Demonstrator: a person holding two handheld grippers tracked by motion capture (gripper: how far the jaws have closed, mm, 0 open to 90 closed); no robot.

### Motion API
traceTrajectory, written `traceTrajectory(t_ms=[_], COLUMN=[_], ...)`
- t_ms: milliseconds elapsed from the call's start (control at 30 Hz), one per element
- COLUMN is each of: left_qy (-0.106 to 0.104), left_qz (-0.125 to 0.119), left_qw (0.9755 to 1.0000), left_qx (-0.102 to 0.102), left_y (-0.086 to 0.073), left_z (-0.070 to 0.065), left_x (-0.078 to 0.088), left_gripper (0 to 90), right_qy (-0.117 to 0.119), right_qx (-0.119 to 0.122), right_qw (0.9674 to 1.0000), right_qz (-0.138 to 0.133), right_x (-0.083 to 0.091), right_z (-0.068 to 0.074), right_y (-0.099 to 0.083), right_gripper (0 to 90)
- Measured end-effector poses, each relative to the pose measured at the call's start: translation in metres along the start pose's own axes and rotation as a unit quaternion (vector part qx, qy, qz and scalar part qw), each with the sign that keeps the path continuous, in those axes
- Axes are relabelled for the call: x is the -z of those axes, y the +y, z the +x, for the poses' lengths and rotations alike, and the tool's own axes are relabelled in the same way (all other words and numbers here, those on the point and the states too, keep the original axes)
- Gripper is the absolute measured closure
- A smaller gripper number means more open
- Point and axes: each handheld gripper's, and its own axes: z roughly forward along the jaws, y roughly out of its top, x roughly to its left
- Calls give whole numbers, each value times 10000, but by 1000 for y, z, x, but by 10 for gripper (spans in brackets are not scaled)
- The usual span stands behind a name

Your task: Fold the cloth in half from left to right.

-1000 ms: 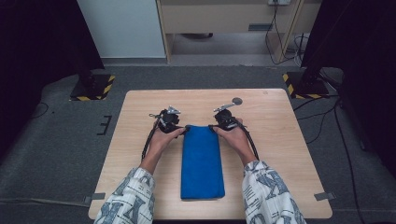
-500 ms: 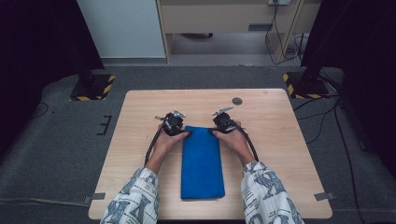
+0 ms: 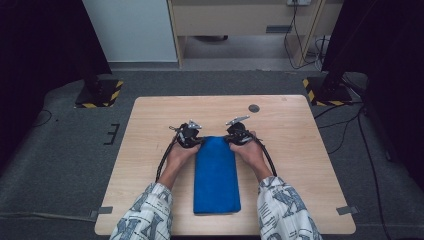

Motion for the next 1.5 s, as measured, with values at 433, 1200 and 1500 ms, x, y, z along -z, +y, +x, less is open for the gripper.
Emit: traceTrajectory(t_ms=[433, 1200, 1500], left_qy=[73, 127, 138], left_qz=[-513, -828, -911], left_qw=[9986, 9963, 9955], left_qx=[-95, -173, -222], left_y=[32, 70, 77], left_z=[-5, -3, -3], left_x=[30, 49, 55], left_gripper=[854, 863, 862], right_qy=[133, 8, -60], right_qx=[-43, -105, -47], right_qw=[9988, 9951, 9937], right_qz=[-469, -987, -1120], right_x=[37, 65, 74], right_z=[-8, -22, -24], right_y=[23, 47, 55], right_gripper=[855, 855, 853])
